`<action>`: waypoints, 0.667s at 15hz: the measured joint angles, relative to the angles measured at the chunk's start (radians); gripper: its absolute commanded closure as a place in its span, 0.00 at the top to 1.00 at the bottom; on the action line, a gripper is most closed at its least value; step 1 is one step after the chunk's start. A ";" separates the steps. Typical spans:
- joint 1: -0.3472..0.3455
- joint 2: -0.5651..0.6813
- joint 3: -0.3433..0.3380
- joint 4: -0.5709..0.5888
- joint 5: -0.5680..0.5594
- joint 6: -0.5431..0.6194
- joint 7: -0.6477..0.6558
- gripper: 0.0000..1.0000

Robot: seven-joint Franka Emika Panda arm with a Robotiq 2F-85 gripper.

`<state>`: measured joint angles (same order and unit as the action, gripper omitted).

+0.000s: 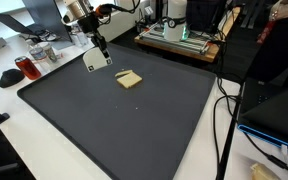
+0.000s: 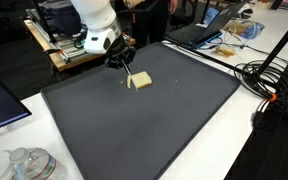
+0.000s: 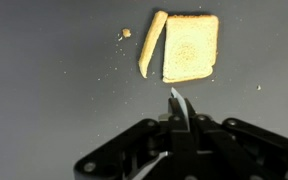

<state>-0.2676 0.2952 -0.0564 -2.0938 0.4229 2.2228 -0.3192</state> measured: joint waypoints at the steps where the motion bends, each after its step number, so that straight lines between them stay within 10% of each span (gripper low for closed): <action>1: -0.015 0.000 -0.002 -0.003 0.034 0.000 -0.022 0.01; 10: -0.094 -0.012 -0.034 -0.111 0.309 0.008 -0.261 0.01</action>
<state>-0.3615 0.2833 -0.0901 -2.2052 0.7318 2.2309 -0.5806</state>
